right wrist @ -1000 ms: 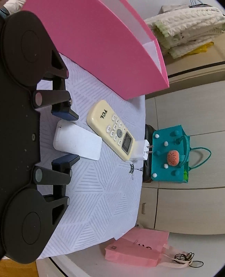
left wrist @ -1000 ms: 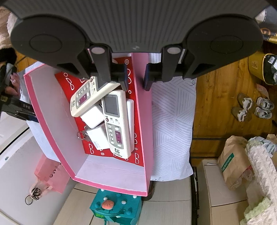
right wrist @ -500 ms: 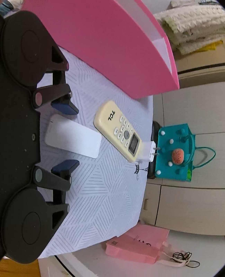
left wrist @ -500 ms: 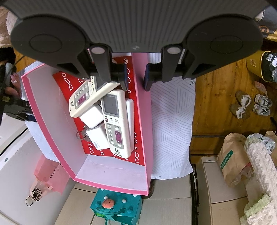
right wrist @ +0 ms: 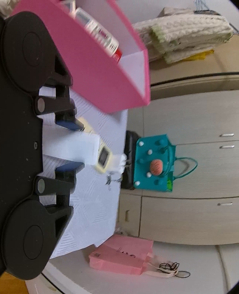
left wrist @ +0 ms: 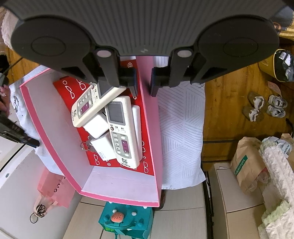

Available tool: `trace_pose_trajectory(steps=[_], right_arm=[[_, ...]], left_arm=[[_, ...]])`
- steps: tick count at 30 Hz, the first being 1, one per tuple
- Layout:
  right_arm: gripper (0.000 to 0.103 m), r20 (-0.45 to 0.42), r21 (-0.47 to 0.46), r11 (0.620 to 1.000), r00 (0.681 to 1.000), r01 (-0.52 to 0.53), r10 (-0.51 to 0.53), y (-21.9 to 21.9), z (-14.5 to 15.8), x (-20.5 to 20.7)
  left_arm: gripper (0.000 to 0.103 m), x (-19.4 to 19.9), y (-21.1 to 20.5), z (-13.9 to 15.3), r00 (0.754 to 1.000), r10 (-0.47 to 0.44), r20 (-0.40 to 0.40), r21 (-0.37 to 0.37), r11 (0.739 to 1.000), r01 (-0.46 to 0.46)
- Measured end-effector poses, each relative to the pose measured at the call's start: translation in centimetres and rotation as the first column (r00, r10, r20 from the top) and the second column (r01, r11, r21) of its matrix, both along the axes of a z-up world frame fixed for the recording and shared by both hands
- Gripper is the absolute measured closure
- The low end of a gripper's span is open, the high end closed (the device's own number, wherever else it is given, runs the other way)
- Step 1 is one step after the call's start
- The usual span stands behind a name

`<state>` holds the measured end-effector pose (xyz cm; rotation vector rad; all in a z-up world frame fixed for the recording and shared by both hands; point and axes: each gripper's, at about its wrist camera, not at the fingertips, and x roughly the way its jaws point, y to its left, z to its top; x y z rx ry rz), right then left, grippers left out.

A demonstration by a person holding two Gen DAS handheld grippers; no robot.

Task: Organize rigid objects
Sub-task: 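Grasp the small white rectangular remote with the right gripper, then carry the small white remote into the pink box and release it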

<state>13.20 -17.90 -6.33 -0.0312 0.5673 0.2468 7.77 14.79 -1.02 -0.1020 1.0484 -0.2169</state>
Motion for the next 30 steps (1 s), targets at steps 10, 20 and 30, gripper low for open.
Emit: trace_pose_trajectory(steps=[10,20,30], right_arm=[[0.094,-0.011,0.001,0.993,0.992,-0.122,0.122,2.1,2.3,0.4],[0.032,-0.121,-0.34,0.886,0.949,-0.316,0.292,1.8,-4.1,2.5],[0.034,-0.155,-0.218,0.902,0.926,-0.372,0.344,0.2,-5.0,6.3]], left_arm=[[0.09,0.2,0.6,-0.3,0.999,0.029,-0.022,-0.051,0.998,-0.03],[0.089,0.2,0.9,-0.3,0.999,0.021,-0.024,-0.063,0.998,-0.023],[0.09,0.1,0.8,-0.3,0.999,0.023,-0.028,-0.059,0.998,-0.024]])
